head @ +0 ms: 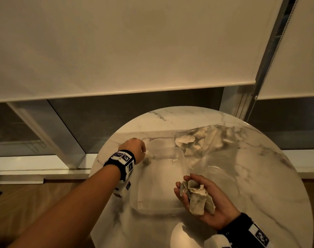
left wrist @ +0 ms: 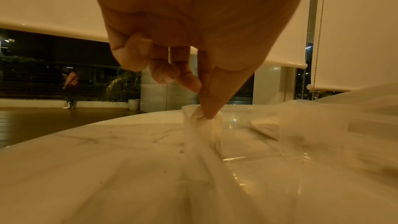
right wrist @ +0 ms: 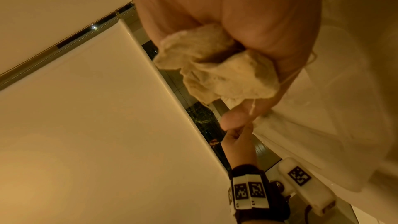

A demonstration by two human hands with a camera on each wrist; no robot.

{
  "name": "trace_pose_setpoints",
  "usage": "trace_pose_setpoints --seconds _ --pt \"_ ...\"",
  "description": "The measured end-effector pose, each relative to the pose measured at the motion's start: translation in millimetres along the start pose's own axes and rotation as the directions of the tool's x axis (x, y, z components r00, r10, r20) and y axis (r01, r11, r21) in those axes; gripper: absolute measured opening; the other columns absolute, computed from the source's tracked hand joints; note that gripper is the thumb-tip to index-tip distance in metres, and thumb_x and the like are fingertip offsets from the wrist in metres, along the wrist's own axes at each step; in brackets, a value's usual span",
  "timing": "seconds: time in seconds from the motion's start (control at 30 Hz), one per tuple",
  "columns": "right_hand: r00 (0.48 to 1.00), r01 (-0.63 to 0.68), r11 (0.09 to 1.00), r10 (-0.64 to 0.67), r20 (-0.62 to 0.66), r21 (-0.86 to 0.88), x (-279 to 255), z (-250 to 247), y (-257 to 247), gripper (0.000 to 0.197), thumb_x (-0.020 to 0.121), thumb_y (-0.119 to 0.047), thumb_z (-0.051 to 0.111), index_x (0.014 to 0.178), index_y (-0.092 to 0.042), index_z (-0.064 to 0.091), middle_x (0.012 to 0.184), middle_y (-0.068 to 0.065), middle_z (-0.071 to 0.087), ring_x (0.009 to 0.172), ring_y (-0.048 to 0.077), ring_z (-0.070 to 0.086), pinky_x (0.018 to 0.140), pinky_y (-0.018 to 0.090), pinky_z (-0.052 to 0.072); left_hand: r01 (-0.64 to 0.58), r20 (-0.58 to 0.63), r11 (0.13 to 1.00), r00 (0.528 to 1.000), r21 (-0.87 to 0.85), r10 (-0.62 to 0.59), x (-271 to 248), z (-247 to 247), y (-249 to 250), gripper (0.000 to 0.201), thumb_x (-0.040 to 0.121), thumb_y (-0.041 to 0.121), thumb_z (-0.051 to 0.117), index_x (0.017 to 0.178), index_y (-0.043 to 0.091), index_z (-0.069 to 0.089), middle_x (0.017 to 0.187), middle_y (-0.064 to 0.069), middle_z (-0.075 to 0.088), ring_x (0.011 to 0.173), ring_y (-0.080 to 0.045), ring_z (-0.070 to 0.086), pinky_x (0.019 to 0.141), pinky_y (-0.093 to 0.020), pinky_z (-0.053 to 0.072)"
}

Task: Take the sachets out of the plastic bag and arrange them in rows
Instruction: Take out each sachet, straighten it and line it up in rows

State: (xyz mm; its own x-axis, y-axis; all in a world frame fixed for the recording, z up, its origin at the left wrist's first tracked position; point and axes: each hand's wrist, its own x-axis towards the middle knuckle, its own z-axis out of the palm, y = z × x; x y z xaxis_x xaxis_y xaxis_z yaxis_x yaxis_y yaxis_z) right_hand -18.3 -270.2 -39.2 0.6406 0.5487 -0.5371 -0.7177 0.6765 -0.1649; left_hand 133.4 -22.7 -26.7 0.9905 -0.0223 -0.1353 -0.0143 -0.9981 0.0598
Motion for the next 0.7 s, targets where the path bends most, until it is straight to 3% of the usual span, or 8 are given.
trace_pose_setpoints --seconds 0.33,0.53,0.7 --pt "1.0 0.021 1.0 -0.021 0.003 -0.002 -2.2 1.2 -0.7 0.016 0.09 -0.024 0.063 0.088 -0.009 0.067 0.098 0.018 0.067 0.091 0.035 0.068 0.058 0.035 0.059 0.053 0.018 0.998 0.998 -0.037 -0.053 11.0 1.1 -1.5 0.005 0.084 0.029 0.071 0.083 0.034 0.071 0.093 0.009 0.071 0.086 -0.019 0.066 0.081 -0.036 0.059" --pt "1.0 0.026 1.0 -0.026 0.015 0.009 -3.4 -1.3 -3.0 0.016 0.092 -0.025 0.062 0.09 -0.009 0.065 0.1 0.018 0.067 0.09 0.035 0.068 0.058 0.035 0.06 0.051 -0.006 0.994 0.999 -0.1 -0.052 9.3 -5.5 -0.5 0.024 0.079 0.018 0.077 0.075 0.033 0.059 0.091 0.009 0.065 0.084 -0.017 0.064 0.08 -0.038 0.058" --pt "0.997 0.071 0.996 -0.071 0.003 0.046 -2.8 0.5 -3.7 0.021 0.093 -0.028 0.062 0.092 -0.008 0.068 0.101 0.018 0.068 0.092 0.034 0.068 0.059 0.034 0.06 -0.034 -0.067 0.96 0.998 -0.278 0.016 -20.0 -26.7 17.7 0.01 0.083 0.034 0.074 0.083 0.03 0.065 0.086 0.009 0.065 0.079 -0.011 0.062 0.074 -0.033 0.057"
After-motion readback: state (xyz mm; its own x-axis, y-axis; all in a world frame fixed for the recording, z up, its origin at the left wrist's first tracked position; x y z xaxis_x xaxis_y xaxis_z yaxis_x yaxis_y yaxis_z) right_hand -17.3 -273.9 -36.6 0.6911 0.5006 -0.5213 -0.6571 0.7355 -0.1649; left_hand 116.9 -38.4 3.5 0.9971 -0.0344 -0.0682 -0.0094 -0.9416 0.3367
